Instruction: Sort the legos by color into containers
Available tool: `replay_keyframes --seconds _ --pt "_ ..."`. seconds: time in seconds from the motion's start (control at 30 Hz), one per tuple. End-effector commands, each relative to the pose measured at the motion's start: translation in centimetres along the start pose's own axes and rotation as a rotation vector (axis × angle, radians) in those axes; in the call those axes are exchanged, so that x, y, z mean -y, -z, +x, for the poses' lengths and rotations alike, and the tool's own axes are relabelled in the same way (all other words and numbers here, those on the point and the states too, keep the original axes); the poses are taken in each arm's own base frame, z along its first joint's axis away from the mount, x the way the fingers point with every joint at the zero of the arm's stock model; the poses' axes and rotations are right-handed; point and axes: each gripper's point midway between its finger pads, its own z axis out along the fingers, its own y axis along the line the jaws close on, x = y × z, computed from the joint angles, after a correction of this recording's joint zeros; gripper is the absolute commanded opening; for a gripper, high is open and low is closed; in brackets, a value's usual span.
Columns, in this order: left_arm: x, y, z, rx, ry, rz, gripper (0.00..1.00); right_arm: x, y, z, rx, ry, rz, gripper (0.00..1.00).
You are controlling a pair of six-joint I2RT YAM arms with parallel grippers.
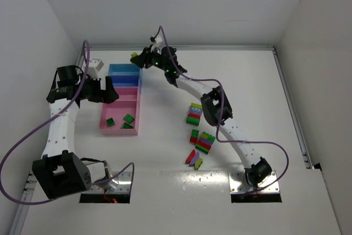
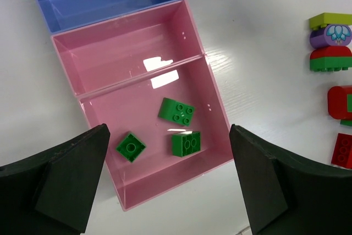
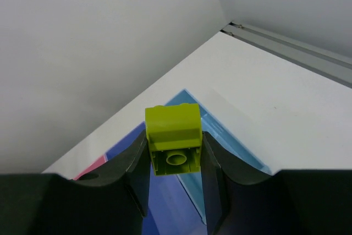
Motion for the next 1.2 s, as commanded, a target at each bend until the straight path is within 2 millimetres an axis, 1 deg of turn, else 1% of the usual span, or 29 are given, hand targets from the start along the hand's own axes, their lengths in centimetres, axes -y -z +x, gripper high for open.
replay_keyframes --seconds 0.0,0.03,0.07,0.1,0.13,0.17,0.2,0.23,0.27,0.3,0.37,0.4,0.43,0.5,0.53,0.57,0.67,0.7,0.77,0.8,0.83,0.9,0.97,1.0,1.03,1.07,1.1,1.13,1.17 --pt "-0.2 0.9 -1.9 0.053 0.004 -0.006 0.97 -1.6 -1.0 -3.1 0.136 0.052 -0.029 0.00" --pt "0.0 0.9 -1.9 0.055 0.004 0.005 0.97 -2.1 -1.4 -3.4 0.154 0.064 -0.021 0.00" --pt "-0.2 1.0 -1.9 0.057 0.018 -0.002 0.97 -1.6 -1.5 -3.2 0.159 0.061 -0.005 0.00" --pt "0.0 1.0 -1.7 0.052 0.023 0.009 0.97 -1.4 -1.7 -2.0 0.145 0.059 0.015 0.01" --pt "0.0 0.9 -1.4 0.045 0.028 0.011 0.97 -1.0 -1.8 -2.9 0.170 0.075 0.042 0.02" --pt "0.1 1.1 -1.5 0.052 0.023 0.009 0.97 -0.8 -1.8 -3.0 0.177 0.086 0.056 0.03" --pt "0.3 1.1 -1.6 0.054 0.023 0.018 0.97 -0.5 -1.8 -3.6 0.194 0.115 0.075 0.05" --pt "0.3 1.1 -1.4 0.047 0.019 0.019 0.97 -0.6 -2.0 -2.7 0.185 0.110 0.080 0.05" --pt "0.3 0.9 -1.0 0.040 0.024 0.021 0.97 -0.8 -2.1 -3.3 0.193 0.126 0.077 0.09" --pt "0.3 0.9 -1.0 0.040 0.024 0.021 0.97 -0.5 -2.1 -2.6 0.183 0.123 0.082 0.10" --pt "0.3 0.9 -1.0 0.040 0.024 0.021 0.97 -0.2 -2.0 -2.3 0.170 0.142 0.089 0.13" --pt "0.3 0.9 -1.0 0.040 0.024 0.021 0.97 -0.1 -2.0 -2.1 0.160 0.138 0.094 0.18" --pt "0.3 0.9 -1.0 0.040 0.024 0.021 0.97 0.3 -2.0 -1.3 0.150 0.135 0.098 0.19" --pt "0.2 0.7 -0.9 0.032 0.030 0.023 0.97 -0.1 -2.1 -1.1 0.140 0.137 0.076 0.22" --pt "0.2 0.7 -0.9 0.032 0.030 0.023 0.97 0.3 -2.0 -0.3 0.123 0.131 0.083 0.23" --pt "0.2 0.7 -0.9 0.032 0.030 0.023 0.97 0.3 -2.0 -0.3 0.123 0.121 0.082 0.27" --pt "0.0 0.7 -0.8 0.030 0.019 0.014 0.97 0.4 -2.0 -0.1 0.115 0.118 0.086 0.34" --pt "0.0 0.7 -0.8 0.030 0.019 0.014 0.97 0.2 -2.0 0.0 0.111 0.119 0.078 0.41" --pt "0.0 0.7 -0.8 0.030 0.019 0.014 0.97 0.2 -2.0 0.0 0.111 0.110 0.077 0.48" --pt "0.0 0.7 -0.8 0.030 0.019 0.014 0.97 0.2 -2.0 0.0 0.111 0.110 0.077 0.55" --pt "0.0 0.7 -0.8 0.030 0.019 0.014 0.97 0.2 -2.0 0.0 0.111 0.110 0.077 0.60" --pt "0.1 0.8 -0.7 0.023 0.024 0.016 0.97 0.0 -2.0 0.1 0.108 0.110 0.069 0.67" --pt "0.1 0.6 -0.3 0.016 0.029 0.018 0.97 0.0 -2.0 0.1 0.108 0.110 0.069 0.68" --pt "0.2 0.8 -0.4 0.023 0.024 0.016 0.97 -0.1 -2.0 0.2 0.104 0.110 0.060 0.69" --pt "0.1 0.8 -0.4 0.023 0.014 0.016 0.97 -0.7 -2.1 -0.9 0.118 0.116 0.054 0.69" --pt "0.3 0.8 -0.5 0.026 0.013 0.026 0.97 -1.1 -2.0 -1.4 0.109 0.114 0.047 0.71" --pt "0.3 0.8 -0.5 0.026 0.000 0.026 0.97 -1.0 -1.7 -2.3 0.109 0.116 0.046 0.74" --pt "0.4 1.0 -1.1 0.052 -0.017 0.032 0.97 -1.7 -1.6 -2.9 0.098 0.130 0.029 0.77" --pt "0.6 1.0 -1.3 0.062 -0.023 0.041 0.97 -1.9 -0.7 -6.7 0.111 0.170 0.047 0.81"
